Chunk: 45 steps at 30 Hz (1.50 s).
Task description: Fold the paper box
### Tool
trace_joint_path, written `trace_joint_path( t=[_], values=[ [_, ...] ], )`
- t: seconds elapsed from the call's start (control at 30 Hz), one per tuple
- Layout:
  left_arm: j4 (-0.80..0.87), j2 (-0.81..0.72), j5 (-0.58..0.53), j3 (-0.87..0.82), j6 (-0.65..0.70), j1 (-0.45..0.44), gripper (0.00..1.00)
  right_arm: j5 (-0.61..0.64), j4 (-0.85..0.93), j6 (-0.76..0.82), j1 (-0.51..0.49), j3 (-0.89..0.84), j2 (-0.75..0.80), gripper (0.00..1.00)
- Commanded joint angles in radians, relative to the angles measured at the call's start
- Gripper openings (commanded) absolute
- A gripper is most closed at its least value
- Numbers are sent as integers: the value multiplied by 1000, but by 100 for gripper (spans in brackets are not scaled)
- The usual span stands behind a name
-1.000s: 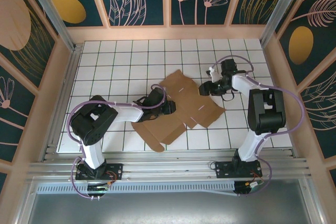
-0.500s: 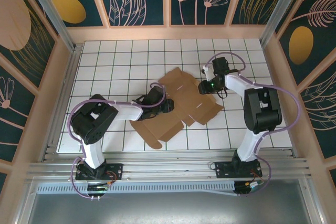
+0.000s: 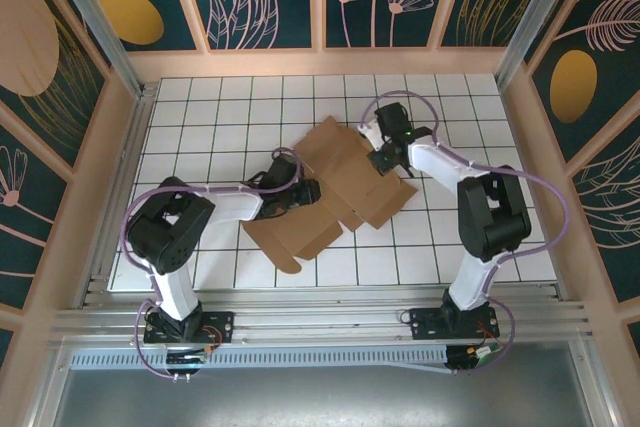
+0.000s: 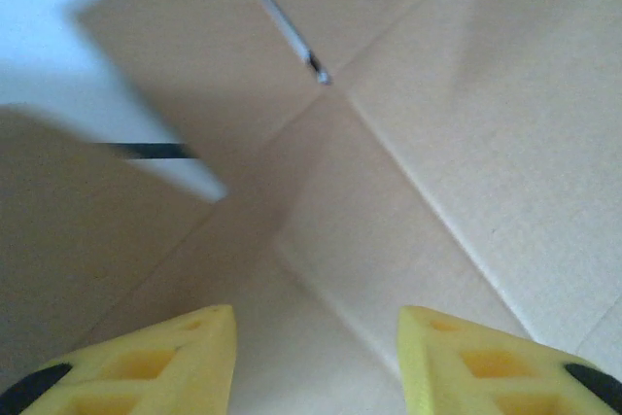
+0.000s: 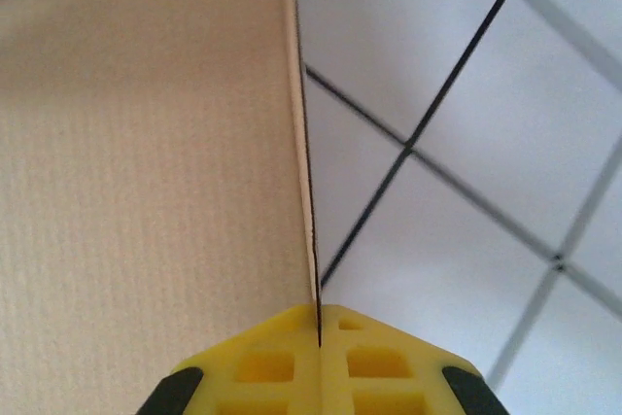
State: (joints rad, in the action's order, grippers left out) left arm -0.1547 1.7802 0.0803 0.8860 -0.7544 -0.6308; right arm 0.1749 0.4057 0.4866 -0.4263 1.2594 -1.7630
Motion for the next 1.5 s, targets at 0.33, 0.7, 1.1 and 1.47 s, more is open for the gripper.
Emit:
trace_joint_path(
  t=[0.33, 0.7, 1.1, 1.47],
  values=[
    [-184, -207, 283, 156, -479, 89, 58, 552, -902, 766, -153, -320, 283, 0],
    [-877, 134, 419, 247, -814, 90, 72, 513, -1122, 866, -202, -465, 306, 0],
    [-1084, 265, 438, 313, -908, 88, 63, 517, -1095, 856, -230, -468, 279, 0],
    [-1018, 386, 449, 470, -942, 88, 40, 512, -1089, 846, -265, -489, 279, 0]
  ],
)
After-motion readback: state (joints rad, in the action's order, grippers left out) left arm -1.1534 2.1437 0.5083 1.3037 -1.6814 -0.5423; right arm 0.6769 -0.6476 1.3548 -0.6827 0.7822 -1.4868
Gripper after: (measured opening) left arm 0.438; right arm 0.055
